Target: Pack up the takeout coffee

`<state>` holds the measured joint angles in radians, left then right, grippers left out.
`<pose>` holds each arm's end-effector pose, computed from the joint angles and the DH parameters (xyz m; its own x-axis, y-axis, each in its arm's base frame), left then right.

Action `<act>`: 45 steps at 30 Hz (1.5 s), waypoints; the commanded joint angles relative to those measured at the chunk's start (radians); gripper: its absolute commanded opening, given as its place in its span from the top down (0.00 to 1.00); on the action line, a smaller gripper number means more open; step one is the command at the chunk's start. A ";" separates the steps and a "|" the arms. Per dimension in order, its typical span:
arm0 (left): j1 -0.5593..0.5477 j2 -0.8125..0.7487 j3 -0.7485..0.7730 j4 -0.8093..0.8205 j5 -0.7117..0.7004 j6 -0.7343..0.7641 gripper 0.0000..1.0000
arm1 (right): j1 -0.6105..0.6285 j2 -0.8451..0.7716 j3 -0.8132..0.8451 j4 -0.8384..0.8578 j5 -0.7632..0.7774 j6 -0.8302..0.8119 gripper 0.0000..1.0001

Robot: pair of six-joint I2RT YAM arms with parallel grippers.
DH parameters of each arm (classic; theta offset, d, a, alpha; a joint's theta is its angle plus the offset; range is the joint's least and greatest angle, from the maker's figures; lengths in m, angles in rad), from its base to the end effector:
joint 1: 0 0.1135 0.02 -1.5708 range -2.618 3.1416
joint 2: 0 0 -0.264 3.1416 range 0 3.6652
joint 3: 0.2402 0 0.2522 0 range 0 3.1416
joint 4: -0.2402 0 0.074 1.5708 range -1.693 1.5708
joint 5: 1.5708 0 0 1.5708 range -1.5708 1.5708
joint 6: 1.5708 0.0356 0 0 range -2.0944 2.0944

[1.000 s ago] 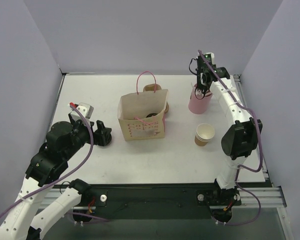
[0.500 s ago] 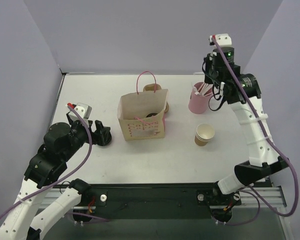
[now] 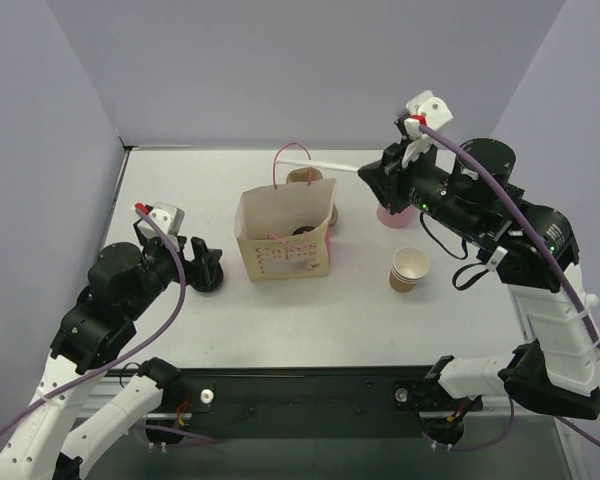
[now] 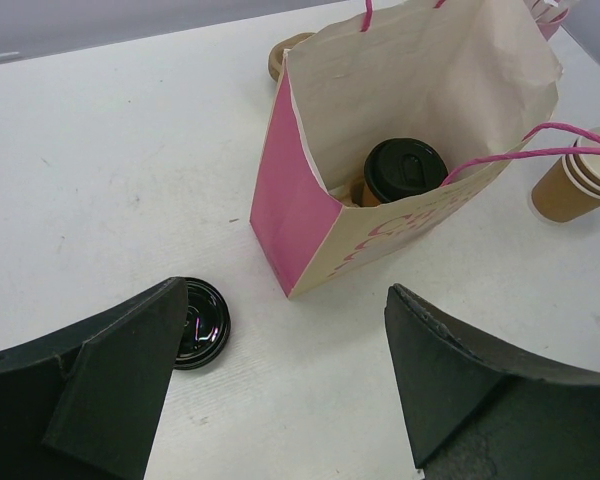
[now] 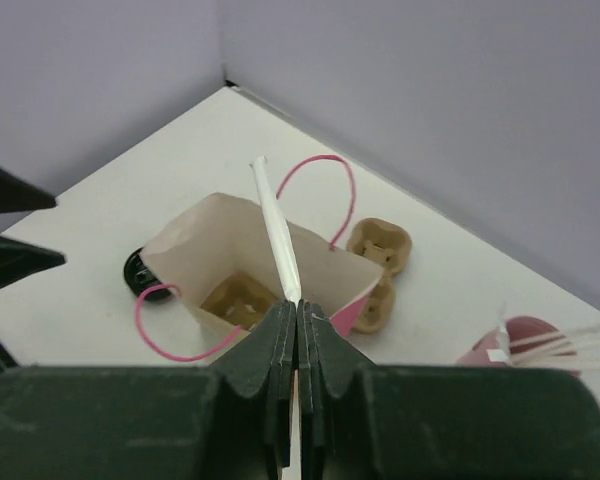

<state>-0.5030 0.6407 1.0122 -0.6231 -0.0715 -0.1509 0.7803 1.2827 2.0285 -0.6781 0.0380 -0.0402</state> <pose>0.1071 -0.0560 0.3889 -0.2788 -0.0177 -0.9602 0.3826 0.9150 -0.1280 0.1385 0.1352 0.5843 0.0752 0.0179 -0.9970 -0.6736 0.7382 -0.0375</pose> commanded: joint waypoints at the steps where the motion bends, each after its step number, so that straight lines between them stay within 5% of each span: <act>1: -0.003 0.016 0.025 0.056 0.007 0.011 0.10 | 0.050 -0.008 -0.056 0.011 -0.127 0.000 1.00; 13: -0.002 -0.003 0.026 0.039 0.006 0.011 0.10 | 0.048 0.105 -0.151 0.009 -0.130 -0.007 0.99; 17: -0.003 0.001 0.035 0.042 0.015 0.011 0.10 | 0.030 0.200 -0.131 0.041 -0.203 0.008 0.91; 26: -0.003 -0.007 0.063 0.048 0.033 0.014 0.10 | 0.000 0.164 -0.154 0.041 -0.064 0.146 0.40; 29: -0.002 -0.010 0.075 0.068 0.051 -0.001 0.10 | 0.000 0.106 -0.189 0.026 0.023 0.253 0.09; 31: -0.003 -0.012 0.084 0.089 0.061 -0.019 0.04 | 0.002 0.060 -0.220 0.011 0.034 0.325 0.00; 38: -0.002 -0.053 0.048 0.215 0.140 -0.085 0.03 | 0.011 -0.072 -0.362 0.003 0.106 0.570 0.00; 45: -0.002 -0.121 -0.024 0.290 0.159 -0.171 0.03 | 0.027 -0.169 -0.507 0.011 0.157 0.629 0.00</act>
<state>-0.5030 0.5407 1.0111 -0.4335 0.0498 -0.2630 0.7956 1.1473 1.5753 -0.6712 0.1230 0.5076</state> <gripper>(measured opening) 0.972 0.999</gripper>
